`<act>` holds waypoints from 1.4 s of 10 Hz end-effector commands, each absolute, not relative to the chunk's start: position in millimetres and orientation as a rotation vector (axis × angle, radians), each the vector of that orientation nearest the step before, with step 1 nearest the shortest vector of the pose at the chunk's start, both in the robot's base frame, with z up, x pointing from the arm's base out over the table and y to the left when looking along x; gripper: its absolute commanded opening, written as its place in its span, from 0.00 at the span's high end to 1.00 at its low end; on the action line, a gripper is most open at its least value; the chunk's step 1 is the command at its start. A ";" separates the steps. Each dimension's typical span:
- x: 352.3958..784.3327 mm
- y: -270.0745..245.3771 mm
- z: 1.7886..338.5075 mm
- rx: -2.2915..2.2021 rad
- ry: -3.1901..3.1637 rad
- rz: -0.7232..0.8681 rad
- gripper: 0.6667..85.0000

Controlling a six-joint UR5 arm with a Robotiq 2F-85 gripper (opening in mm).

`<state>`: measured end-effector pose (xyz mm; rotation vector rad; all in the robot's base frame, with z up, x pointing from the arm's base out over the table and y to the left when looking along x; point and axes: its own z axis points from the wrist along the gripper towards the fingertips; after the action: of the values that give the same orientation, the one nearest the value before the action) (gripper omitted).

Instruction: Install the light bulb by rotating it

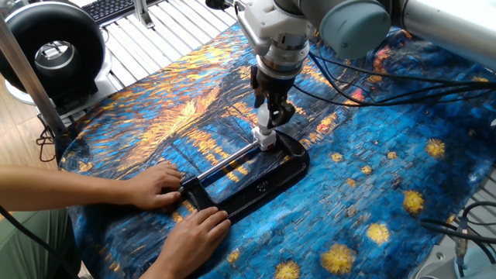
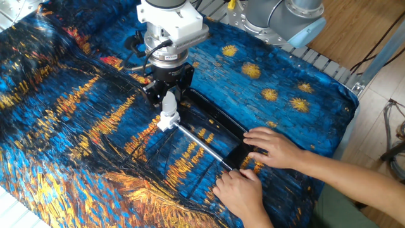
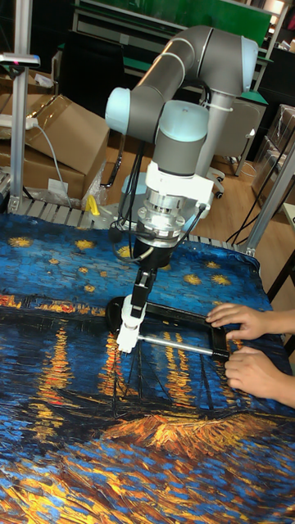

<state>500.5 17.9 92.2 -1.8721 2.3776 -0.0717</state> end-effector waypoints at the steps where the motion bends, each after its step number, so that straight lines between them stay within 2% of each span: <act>1: 500.4 21.9 93.0 -1.848 2.381 -0.046 0.38; 5: 501.2 22.3 93.2 -1.831 2.390 -0.046 0.47; 7: 501.2 29.6 93.6 -1.766 2.418 -0.007 0.58; 9: 500.3 31.9 93.5 -1.711 2.453 0.015 0.62; 14: 508.0 35.8 93.6 -1.472 2.557 0.136 0.62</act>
<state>502.9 32.8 91.7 -1.6094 2.5055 0.0695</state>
